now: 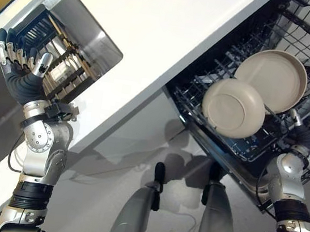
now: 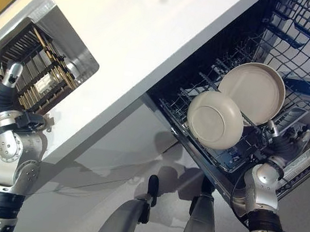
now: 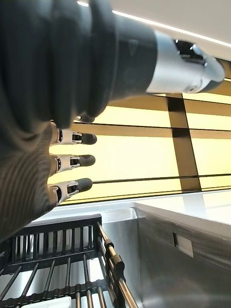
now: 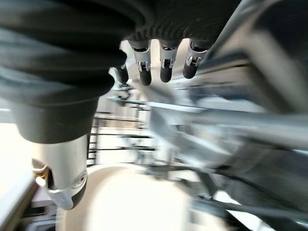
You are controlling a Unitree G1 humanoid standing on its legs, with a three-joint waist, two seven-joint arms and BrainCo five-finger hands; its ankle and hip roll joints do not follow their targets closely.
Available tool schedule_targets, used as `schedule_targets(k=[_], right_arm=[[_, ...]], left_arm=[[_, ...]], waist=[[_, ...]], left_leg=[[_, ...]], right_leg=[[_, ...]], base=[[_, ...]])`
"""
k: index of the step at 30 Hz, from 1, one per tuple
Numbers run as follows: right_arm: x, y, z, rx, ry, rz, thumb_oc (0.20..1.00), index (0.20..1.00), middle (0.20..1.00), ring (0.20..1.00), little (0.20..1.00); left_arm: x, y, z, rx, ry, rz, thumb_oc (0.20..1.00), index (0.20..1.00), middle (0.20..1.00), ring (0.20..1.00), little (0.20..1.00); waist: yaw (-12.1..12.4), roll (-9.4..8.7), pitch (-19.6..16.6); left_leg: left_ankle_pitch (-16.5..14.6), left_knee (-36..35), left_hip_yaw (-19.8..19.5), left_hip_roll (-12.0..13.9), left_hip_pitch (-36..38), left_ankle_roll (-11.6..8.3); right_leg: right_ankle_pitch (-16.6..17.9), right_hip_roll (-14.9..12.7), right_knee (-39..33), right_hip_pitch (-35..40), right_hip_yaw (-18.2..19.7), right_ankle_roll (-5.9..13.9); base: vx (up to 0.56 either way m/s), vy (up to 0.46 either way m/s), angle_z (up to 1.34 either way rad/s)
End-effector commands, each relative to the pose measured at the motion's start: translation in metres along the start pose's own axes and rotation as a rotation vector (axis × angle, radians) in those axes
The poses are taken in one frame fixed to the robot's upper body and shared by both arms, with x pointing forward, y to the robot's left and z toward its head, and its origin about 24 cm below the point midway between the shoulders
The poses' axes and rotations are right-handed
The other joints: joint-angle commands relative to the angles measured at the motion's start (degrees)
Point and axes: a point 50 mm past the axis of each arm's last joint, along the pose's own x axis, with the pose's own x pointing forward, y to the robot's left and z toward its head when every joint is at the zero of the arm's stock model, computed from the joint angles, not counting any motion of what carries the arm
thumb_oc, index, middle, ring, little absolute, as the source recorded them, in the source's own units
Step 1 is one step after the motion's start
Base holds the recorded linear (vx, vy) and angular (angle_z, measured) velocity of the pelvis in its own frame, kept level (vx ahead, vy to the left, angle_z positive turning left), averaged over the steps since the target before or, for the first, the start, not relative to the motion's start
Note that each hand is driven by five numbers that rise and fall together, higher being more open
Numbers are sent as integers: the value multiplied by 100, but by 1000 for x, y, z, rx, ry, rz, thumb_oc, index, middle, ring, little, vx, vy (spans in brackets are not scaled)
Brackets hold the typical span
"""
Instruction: Pick up plates and place into dishwasher.
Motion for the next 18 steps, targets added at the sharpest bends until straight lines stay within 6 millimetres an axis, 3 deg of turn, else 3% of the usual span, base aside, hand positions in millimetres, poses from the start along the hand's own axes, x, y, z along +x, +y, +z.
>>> schedule_targets(k=[1,10,18], right_arm=[[7,3,15,108,-70,0,1000,1000,1000,1000,1000],[6,31,26,152,-100,147,1000,1000,1000,1000,1000],[-13,66,41,188,-179,321,1000,1000,1000,1000,1000]], left_arm=[[3,15,-5,59,-27,49,1000,1000,1000,1000,1000],[0,8,-6,35,-22,33,1000,1000,1000,1000,1000],[-2,4,-8,22,-16,34,1000,1000,1000,1000,1000]], waist=[[105,-152,214],[214,-79,215],[290,-120,215]], left_leg=[[-404,929,44,-277,-456,163],[-382,974,57,-407,-737,213],[-328,895,28,-448,-813,230]], right_leg=[[326,-302,-882,434,344,275],[403,-435,-822,98,407,359],[522,-492,-947,24,383,423]], base=[[31,118,8],[-3,56,4],[-4,56,-1]])
